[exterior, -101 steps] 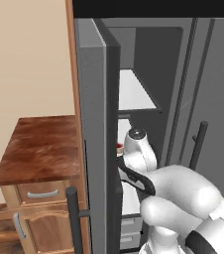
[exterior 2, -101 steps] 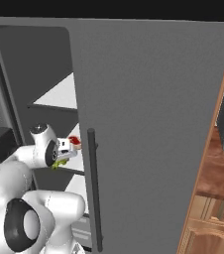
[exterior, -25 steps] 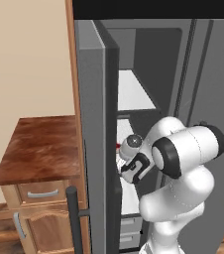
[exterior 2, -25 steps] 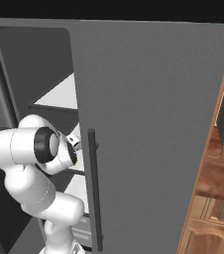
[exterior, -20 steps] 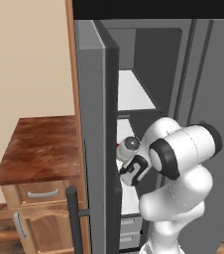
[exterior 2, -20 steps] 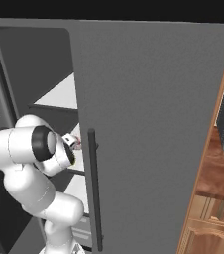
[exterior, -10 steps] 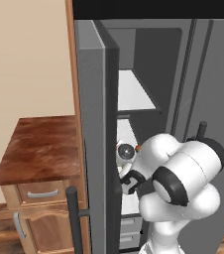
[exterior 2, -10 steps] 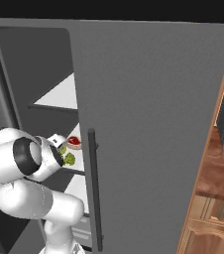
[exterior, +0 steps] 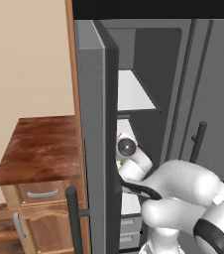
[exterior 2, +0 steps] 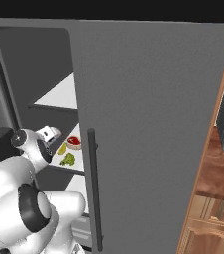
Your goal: Take the steak and broccoli from the highest rack and move them to the second highest rack where the mango and lemon wedge are located, to maximize freezer space. Close the freezer door after rearranging.
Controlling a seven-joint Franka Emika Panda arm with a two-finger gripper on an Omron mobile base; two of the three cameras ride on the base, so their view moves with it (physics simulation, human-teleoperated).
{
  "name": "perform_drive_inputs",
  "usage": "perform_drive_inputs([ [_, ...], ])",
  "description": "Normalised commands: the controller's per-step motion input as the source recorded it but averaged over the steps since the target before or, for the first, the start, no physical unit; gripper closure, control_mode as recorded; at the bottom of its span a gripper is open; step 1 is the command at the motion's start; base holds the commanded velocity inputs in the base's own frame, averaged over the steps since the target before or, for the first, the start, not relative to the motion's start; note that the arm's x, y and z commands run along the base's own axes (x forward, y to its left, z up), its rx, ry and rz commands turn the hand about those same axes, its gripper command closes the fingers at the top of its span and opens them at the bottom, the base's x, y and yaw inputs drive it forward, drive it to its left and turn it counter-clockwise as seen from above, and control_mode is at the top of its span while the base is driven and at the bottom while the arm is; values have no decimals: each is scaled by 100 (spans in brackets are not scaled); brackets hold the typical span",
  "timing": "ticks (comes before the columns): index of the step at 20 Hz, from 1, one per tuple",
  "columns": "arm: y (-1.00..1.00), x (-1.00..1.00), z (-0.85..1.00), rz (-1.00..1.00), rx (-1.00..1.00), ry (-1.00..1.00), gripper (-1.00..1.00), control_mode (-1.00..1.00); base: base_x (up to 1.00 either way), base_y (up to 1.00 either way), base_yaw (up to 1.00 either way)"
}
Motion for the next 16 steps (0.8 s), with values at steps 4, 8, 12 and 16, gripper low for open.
perform_drive_inputs([
  [4, 0, -46, 78, -5, 8, 0, -100, -100, 0, 0, 0],
  [8, 0, -71, 37, 0, 8, 1, -100, -100, 0, 0, 0],
  [12, -2, -75, 41, 0, 10, 0, -100, -100, 0, 0, 0],
  [16, -3, -32, 42, -1, 4, 7, -100, -100, 0, 0, 0],
])
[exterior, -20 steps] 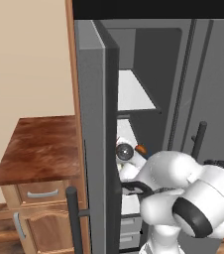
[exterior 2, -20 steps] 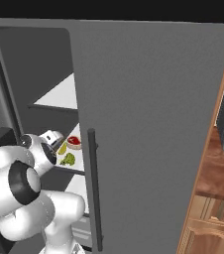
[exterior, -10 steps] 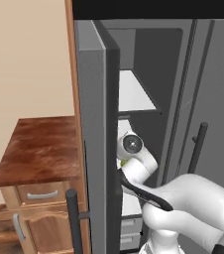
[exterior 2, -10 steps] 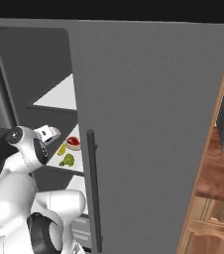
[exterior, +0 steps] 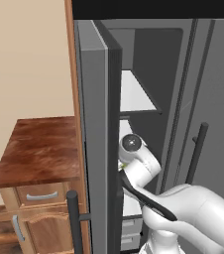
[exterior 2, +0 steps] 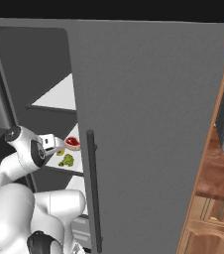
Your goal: Take the steak and broccoli from the highest rack and move them to the second highest rack where the mango and lemon wedge are located, to maximize freezer space. Close the freezer door after rearranging.
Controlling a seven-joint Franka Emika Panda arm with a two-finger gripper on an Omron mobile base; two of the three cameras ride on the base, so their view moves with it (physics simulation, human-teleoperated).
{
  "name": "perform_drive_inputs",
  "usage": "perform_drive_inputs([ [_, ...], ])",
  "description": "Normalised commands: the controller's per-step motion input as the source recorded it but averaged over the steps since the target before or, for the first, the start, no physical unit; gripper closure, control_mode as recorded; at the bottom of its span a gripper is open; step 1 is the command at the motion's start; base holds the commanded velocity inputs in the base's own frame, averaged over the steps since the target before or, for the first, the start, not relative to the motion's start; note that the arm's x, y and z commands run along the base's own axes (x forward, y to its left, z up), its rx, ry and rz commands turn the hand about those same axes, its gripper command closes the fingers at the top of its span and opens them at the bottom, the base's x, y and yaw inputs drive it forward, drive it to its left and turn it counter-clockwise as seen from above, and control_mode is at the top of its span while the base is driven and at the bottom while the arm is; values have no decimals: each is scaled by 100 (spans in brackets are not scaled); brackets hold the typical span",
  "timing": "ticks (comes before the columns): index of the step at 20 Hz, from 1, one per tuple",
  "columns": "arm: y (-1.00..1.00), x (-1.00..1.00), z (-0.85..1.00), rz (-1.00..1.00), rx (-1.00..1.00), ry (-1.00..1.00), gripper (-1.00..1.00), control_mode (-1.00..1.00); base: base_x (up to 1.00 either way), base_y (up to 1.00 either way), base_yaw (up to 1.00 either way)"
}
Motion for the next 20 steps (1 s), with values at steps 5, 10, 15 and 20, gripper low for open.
perform_drive_inputs([
  [5, -26, 0, 14, 2, 0, 0, -100, -100, 0, 0, 0],
  [10, -28, -1, 9, 7, 7, -1, -100, -100, 0, 0, 0],
  [15, -15, -42, 23, 3, 12, -13, -100, -100, 0, 0, 0],
  [20, -7, -98, 41, 2, 20, -21, -100, -100, 0, 0, 0],
])
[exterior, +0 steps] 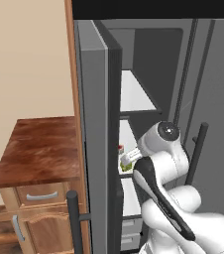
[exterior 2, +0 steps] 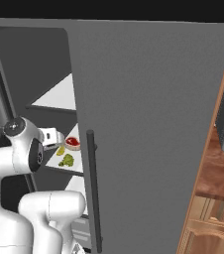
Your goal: Take the steak and broccoli from the highest rack and move them to the second highest rack where the mango and lemon wedge are located, to maximize freezer space. Close the freezer door after rearranging.
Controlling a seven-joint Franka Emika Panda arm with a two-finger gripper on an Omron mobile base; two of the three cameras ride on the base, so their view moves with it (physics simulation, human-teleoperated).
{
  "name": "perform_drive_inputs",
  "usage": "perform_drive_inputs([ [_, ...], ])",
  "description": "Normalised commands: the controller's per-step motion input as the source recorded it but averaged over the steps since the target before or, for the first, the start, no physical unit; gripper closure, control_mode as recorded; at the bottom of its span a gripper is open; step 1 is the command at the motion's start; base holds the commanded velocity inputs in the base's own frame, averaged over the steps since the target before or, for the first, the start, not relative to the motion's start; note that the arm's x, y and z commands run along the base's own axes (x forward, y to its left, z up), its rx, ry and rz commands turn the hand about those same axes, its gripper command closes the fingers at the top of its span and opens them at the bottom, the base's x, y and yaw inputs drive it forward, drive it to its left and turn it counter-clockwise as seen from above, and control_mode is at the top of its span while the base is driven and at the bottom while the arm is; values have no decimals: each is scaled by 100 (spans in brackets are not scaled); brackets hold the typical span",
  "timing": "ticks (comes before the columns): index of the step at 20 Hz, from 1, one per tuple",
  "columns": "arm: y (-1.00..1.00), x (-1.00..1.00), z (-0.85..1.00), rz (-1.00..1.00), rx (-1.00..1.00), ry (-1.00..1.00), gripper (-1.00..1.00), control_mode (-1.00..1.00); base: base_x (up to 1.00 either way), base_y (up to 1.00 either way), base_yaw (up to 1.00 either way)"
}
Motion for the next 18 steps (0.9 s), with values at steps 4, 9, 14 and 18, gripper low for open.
perform_drive_inputs([
  [4, -4, -91, 50, 0, 17, -4, -100, -100, 0, 0, 0],
  [9, -13, -90, 40, 0, 11, -3, -100, -100, 0, 0, 0],
  [14, -15, -91, 11, 0, 5, -8, -100, -100, 0, 0, 0],
  [18, -14, -89, -12, 0, 0, -19, -100, -100, 0, 0, 0],
])
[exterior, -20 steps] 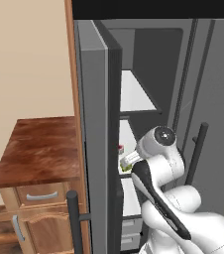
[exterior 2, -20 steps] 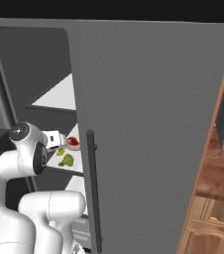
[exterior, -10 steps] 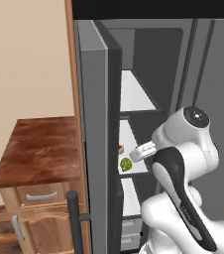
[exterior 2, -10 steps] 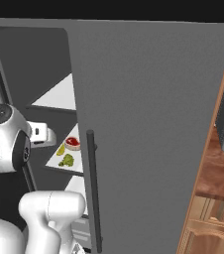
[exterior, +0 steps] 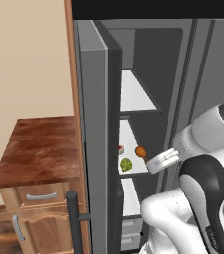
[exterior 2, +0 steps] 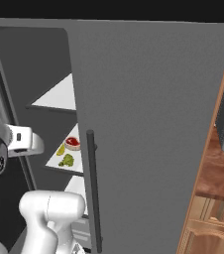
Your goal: Take the steak and broccoli from the highest rack and move them to the second highest rack where the mango and lemon wedge are located, to maximize freezer space. Close the freezer door after rearranging.
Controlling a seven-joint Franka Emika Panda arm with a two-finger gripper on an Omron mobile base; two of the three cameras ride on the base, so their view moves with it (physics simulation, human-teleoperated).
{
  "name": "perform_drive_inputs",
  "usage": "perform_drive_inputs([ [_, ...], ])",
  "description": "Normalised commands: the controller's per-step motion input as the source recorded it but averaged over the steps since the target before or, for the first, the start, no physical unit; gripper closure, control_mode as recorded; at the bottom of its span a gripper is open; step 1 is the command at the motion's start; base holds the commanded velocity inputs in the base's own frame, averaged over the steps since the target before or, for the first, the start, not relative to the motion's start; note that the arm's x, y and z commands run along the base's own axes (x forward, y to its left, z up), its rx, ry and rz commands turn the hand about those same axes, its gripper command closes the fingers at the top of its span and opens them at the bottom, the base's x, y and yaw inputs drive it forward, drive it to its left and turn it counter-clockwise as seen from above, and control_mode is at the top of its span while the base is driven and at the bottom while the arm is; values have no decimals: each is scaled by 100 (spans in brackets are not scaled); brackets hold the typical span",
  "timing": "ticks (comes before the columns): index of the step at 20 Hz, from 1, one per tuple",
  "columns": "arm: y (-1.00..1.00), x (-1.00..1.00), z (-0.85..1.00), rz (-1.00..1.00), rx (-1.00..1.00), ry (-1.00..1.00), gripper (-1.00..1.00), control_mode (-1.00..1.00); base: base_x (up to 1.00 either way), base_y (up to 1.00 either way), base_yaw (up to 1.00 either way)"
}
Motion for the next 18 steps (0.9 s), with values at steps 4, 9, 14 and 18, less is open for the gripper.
perform_drive_inputs([
  [4, -5, -97, -25, 0, 0, -24, -100, -100, 0, 0, 0],
  [9, 0, 0, 0, 0, 0, 0, -100, 100, -100, 0, 0],
  [14, 0, 0, 0, 0, 0, 0, -100, 100, -100, 13, 0],
  [18, 0, 0, 0, 0, 0, 0, -100, 100, -89, 63, -7],
])
